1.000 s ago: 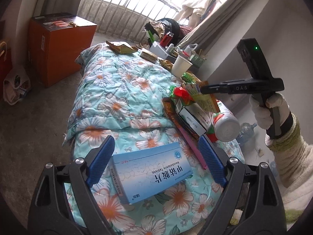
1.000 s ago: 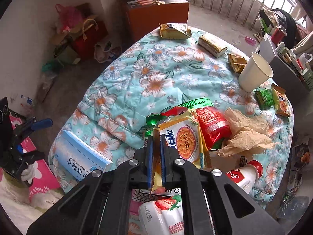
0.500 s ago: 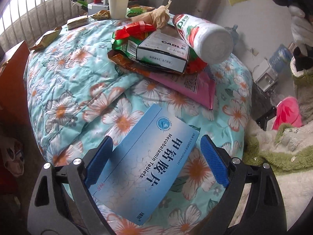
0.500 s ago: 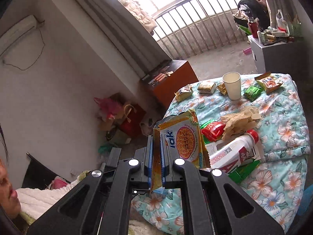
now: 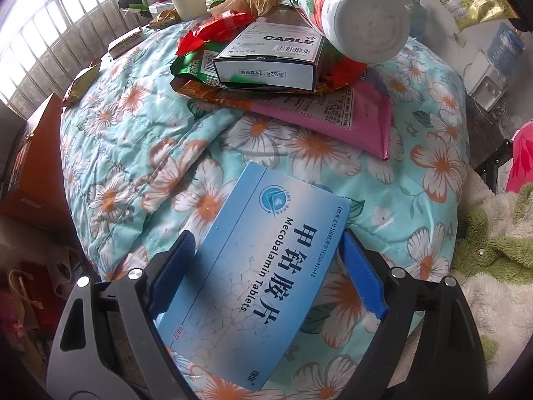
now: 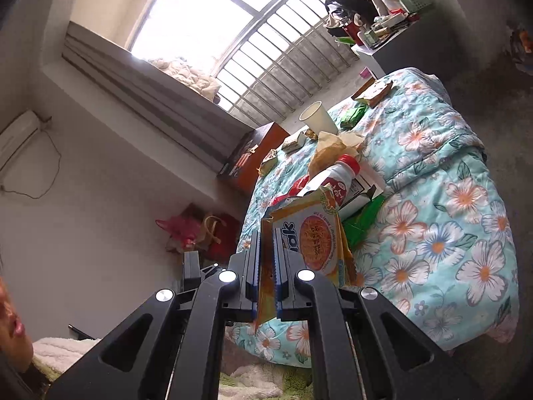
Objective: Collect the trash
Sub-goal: 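Carry the box and wrapper to the blue wastebasket and open both tools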
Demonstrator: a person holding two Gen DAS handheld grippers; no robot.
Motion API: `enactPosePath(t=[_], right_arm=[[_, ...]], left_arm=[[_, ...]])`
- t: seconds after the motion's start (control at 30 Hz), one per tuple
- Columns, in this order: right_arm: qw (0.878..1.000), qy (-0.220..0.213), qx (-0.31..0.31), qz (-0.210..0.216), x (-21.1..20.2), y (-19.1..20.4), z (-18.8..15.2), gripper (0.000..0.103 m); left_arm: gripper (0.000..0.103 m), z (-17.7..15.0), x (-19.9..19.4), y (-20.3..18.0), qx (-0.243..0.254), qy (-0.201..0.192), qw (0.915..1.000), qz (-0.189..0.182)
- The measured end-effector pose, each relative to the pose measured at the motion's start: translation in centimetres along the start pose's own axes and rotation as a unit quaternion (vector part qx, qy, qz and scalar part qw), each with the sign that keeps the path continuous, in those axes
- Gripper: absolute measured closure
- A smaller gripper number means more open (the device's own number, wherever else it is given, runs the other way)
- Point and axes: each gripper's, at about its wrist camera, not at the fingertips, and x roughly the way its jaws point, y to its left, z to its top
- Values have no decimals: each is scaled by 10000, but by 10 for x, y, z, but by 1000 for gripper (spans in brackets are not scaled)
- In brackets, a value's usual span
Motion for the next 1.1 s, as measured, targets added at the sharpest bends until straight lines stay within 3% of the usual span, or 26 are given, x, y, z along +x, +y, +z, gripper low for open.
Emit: enactPosePath(t=[0.13, 0.23, 0.33, 0.43, 0.53, 0.63, 0.8, 0.87, 1.1], right_arm=[[9993, -351, 121, 20, -32, -19, -9, 96], [9975, -629, 305, 125, -58, -39, -16, 96], [9949, -884, 464, 124, -82, -59, -22, 96], [9908, -1200, 623, 26, -111, -78, -28, 96], [9829, -1625, 834, -232, -145, -100, -30, 96], [9705, -2074, 1035, -658, -176, -122, -32, 96], [9454, -2526, 1563, -1344, -211, -173, -31, 96], [9360, -2582, 1789, -1590, -221, -199, -25, 96], [9104, -2292, 2758, -2063, -232, -331, 23, 94]], left_arm=[[25, 5, -8, -8, -588, 89, 9980, -217], [25, 10, -20, -27, -927, -133, 9940, -568], [25, 20, -32, -56, -1198, -431, 9856, -1111], [26, 43, -41, -93, -1282, -818, 9721, -1786], [26, 85, -44, -134, -1153, -1173, 9483, -2714], [26, 145, -36, -181, -799, -1269, 9287, -3392], [26, 257, 1, -266, -199, -1181, 9184, -3770], [26, 296, 29, -297, -79, -1012, 9200, -3786], [26, 402, 135, -387, 91, -633, 9445, -3221]])
